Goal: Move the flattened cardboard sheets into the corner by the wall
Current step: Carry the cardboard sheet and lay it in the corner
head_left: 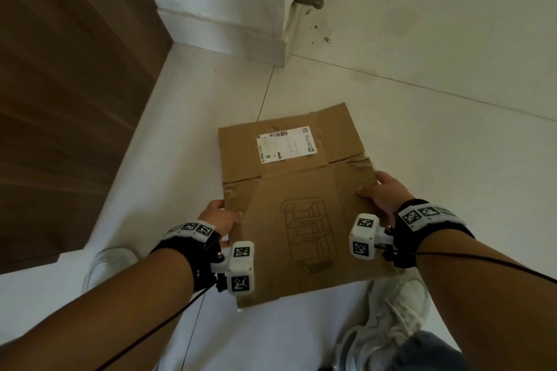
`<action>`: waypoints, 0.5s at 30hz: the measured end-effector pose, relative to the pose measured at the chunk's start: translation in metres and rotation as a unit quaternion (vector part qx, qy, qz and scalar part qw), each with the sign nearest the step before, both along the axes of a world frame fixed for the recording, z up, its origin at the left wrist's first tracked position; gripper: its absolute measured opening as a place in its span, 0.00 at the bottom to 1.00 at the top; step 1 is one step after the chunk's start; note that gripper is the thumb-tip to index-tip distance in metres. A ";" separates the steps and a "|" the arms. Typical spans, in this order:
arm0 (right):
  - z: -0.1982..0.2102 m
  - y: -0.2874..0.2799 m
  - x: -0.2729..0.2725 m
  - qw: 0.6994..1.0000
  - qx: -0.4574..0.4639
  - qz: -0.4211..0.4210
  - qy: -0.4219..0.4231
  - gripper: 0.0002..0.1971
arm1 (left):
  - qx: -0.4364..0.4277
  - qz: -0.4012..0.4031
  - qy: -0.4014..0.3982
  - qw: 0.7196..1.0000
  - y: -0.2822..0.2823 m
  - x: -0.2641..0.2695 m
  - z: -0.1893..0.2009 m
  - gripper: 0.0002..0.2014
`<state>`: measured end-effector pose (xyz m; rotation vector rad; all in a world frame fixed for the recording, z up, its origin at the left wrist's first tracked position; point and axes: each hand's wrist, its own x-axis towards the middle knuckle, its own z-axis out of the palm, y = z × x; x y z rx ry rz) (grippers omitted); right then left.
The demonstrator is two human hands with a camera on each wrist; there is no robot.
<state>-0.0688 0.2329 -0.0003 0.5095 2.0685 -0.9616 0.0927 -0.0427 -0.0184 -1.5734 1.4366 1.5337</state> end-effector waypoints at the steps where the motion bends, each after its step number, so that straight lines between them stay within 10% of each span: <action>1: -0.008 0.000 0.001 1.000 0.015 0.007 -0.001 0.23 | -0.002 -0.002 -0.008 1.000 0.001 -0.001 -0.004 0.32; 15: -0.052 -0.006 0.009 0.997 0.060 -0.010 -0.043 0.33 | -0.024 -0.042 -0.032 0.998 -0.005 -0.003 -0.053 0.36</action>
